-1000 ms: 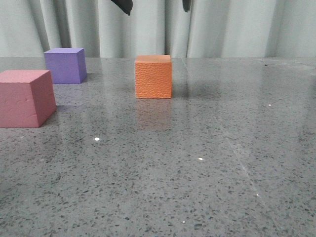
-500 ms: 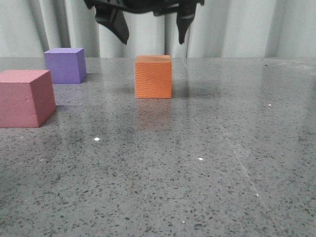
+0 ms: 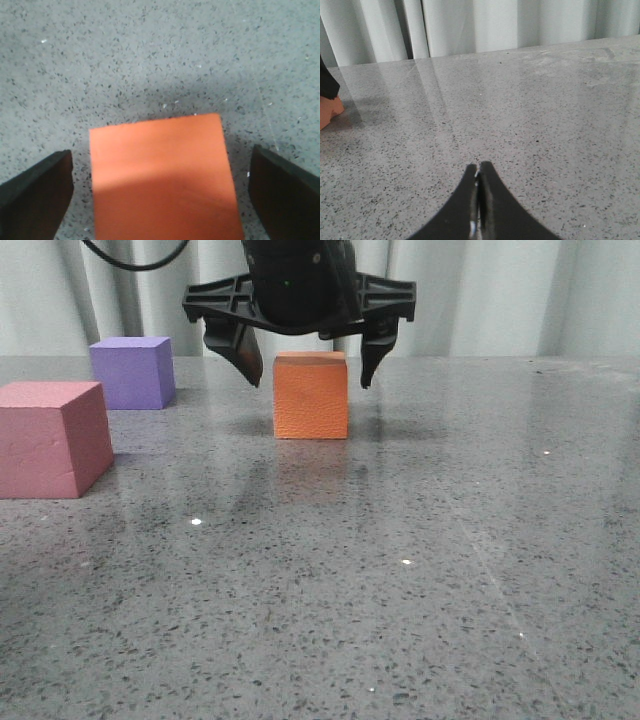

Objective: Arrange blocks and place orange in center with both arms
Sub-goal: 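Lower the left gripper over the orange cube and close on it, then lift the orange cube and carry it toward the purple cube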

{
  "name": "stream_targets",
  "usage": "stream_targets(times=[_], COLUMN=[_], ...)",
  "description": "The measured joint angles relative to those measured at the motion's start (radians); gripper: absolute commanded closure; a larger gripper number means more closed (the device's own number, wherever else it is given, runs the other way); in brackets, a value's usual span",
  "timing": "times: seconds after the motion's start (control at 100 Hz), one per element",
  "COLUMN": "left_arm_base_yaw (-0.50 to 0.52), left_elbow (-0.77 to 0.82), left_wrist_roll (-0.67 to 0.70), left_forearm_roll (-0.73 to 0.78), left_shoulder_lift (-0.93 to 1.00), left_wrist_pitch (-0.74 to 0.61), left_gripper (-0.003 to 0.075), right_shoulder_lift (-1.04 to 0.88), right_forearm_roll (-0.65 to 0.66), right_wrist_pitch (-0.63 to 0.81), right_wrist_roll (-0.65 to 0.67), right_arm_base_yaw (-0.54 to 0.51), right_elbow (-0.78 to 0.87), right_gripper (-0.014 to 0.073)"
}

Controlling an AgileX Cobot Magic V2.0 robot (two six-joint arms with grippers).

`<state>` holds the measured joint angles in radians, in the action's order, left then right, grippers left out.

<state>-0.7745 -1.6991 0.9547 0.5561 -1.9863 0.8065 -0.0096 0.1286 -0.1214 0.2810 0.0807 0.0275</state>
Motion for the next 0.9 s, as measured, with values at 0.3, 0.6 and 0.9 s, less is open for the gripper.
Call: stream_targets(times=[0.3,0.6,0.9], left_arm_base_yaw=[0.000,0.000,0.000], left_elbow=[-0.002,-0.002,0.017], left_wrist_roll=[0.011,0.015,0.053], left_forearm_roll=[0.000,-0.006,0.130], left_shoulder_lift=[-0.022,0.008,0.173], left_wrist_pitch=[0.011,0.015,0.016], left_gripper=[0.0397,0.0582,0.0582], right_shoulder_lift=[0.000,0.000,0.000], right_forearm_roll=[0.000,0.000,0.000], right_wrist_pitch=[0.000,0.000,0.000], right_wrist_roll=[0.000,0.000,0.000], right_arm_base_yaw=[0.000,0.000,0.000], right_elbow=[0.000,0.000,0.000], right_gripper=[0.0713,0.0713,0.0713])
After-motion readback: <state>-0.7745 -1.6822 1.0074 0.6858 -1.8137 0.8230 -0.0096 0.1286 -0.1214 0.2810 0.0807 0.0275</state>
